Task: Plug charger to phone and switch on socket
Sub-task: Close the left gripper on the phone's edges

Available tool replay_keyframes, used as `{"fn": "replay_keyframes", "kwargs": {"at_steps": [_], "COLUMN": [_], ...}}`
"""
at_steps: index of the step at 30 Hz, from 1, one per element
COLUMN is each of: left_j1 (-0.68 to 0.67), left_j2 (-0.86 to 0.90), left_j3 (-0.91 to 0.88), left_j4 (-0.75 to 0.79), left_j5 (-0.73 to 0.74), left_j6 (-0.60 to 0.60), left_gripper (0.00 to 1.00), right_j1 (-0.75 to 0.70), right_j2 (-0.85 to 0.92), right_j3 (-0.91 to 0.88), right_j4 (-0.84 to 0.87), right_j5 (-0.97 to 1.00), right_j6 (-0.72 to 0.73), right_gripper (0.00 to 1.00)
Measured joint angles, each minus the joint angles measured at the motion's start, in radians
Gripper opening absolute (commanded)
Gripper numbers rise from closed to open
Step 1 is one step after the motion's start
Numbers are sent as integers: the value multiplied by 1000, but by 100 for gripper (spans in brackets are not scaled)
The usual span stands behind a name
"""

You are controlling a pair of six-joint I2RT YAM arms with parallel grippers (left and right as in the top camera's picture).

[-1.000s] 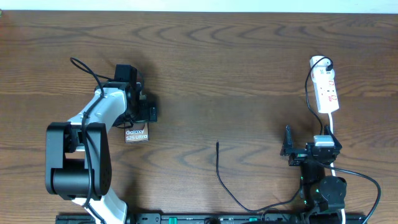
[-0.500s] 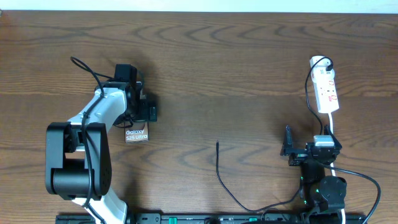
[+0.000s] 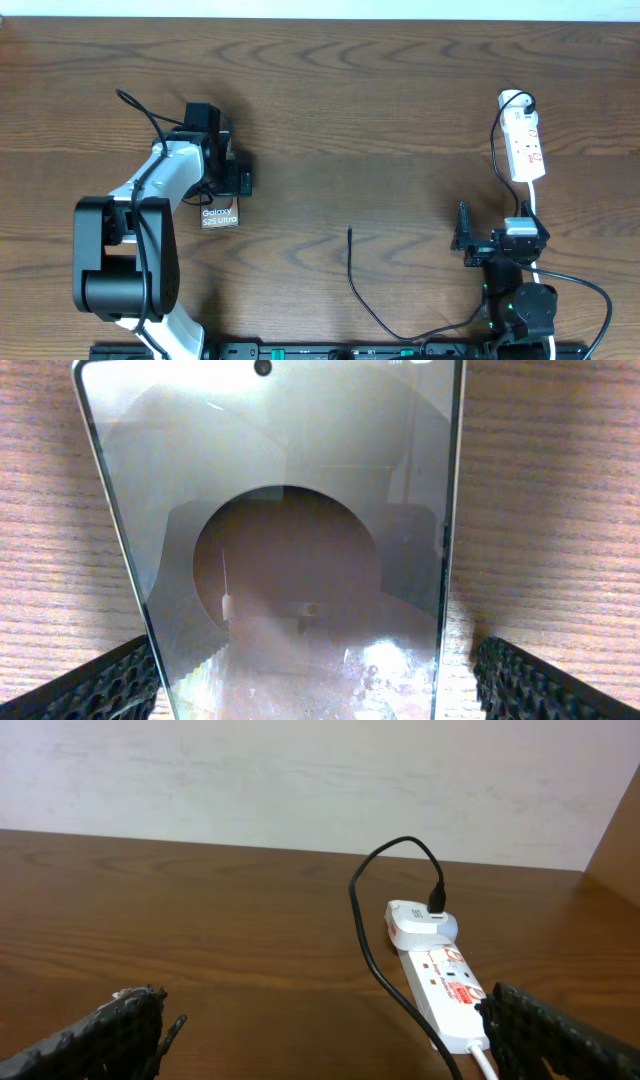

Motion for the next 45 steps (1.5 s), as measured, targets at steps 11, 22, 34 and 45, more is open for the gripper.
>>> {"fn": "replay_keyframes", "kwargs": {"at_steps": [11,22,34,45], "left_j1": [0,0,0,0], "left_j2": [5,6,6,6], "left_j3": [0,0,1,1], "left_j4": [2,-2,-10,-10], "left_j5": [-5,-7,-7,-7], "left_j6": [5,6,6,6], "left_gripper": [95,95,95,95], "right_j1": [0,0,0,0], "right_j2": [0,0,0,0], "right_j3": [0,0,0,0], "right_j4": [0,0,0,0], "right_j5": [0,0,0,0], "right_j6": [0,0,0,0], "right_gripper": [99,99,99,99]}}
